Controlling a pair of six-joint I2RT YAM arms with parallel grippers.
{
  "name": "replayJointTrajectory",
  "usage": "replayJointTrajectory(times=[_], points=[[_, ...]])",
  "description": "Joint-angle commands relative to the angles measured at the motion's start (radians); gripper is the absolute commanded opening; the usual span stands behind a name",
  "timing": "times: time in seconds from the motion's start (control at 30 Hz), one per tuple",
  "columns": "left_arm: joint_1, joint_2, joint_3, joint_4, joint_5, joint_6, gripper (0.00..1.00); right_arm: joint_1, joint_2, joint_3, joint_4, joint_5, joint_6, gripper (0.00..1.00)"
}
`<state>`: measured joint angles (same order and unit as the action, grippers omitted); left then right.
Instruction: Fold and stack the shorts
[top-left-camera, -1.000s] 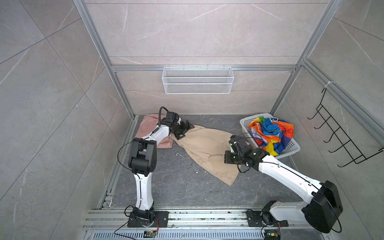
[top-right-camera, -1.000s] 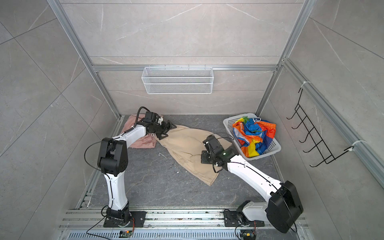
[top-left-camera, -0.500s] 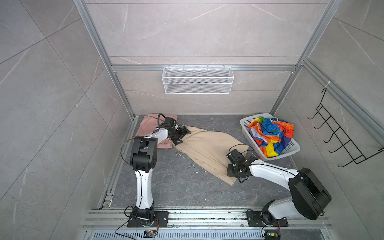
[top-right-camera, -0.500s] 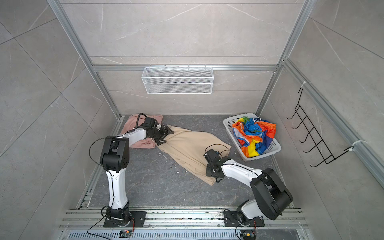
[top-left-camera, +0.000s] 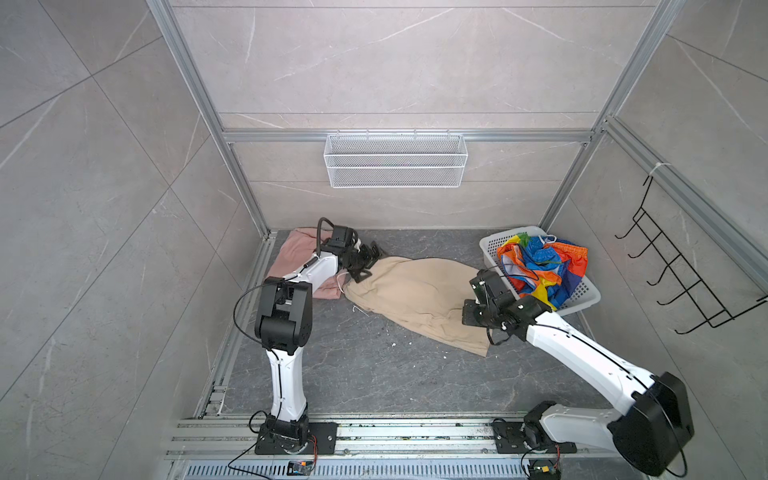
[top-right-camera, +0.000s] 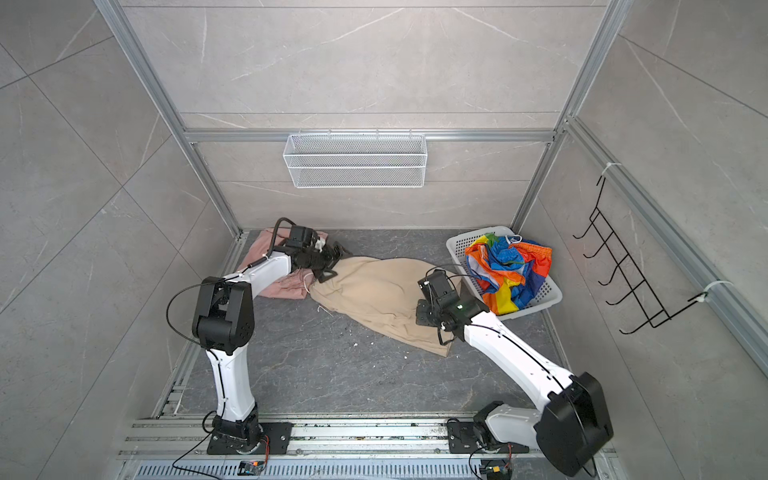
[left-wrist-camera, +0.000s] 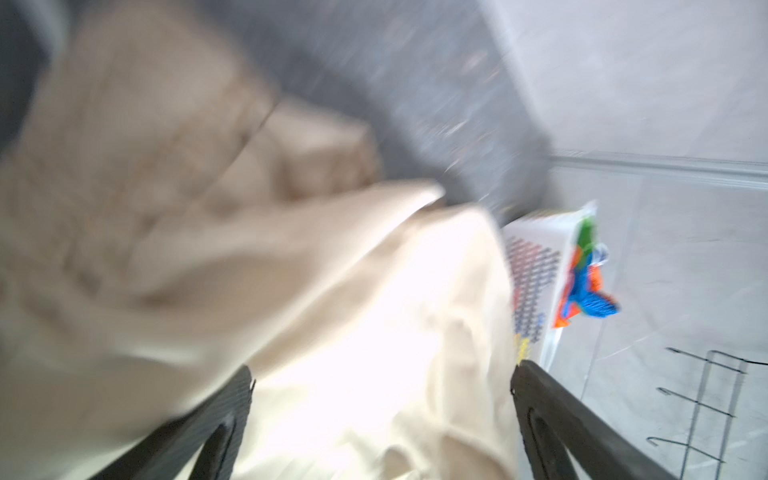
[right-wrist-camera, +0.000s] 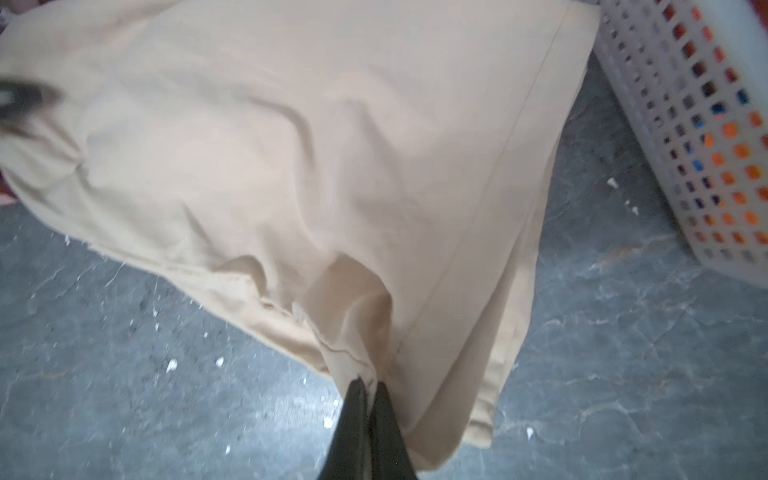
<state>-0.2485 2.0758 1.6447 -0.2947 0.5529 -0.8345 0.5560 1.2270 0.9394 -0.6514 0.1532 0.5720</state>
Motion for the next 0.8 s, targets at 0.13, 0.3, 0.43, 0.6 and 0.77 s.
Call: replayJointTrajectory(times=[0.13,0.3,0.43,0.6,0.77], points=[[0.022,0.22,0.245,-0.107,-0.035,0.061,1.0,0.047,-0.038,-0.27,0.01,-0.006,0.137,0.0],[0.047,0.302,0.247,-0.11,-0.033,0.077,1.0,0.046,0.009,-0.355,0.096,-0.011,0.171,0.0],[0.073,0.313,0.221,-0.105,-0.04,0.086,1.0,0.046,0.058,-0.352,0.107,-0.003,0.175,0.0],[0.088,0.293,0.232,-0.12,-0.036,0.1,1.0,0.039,0.082,-0.32,0.088,0.006,0.166,0.06],[0.075,0.178,0.241,-0.119,0.035,0.104,1.0,0.039,0.026,-0.222,-0.002,0.017,0.141,0.41]])
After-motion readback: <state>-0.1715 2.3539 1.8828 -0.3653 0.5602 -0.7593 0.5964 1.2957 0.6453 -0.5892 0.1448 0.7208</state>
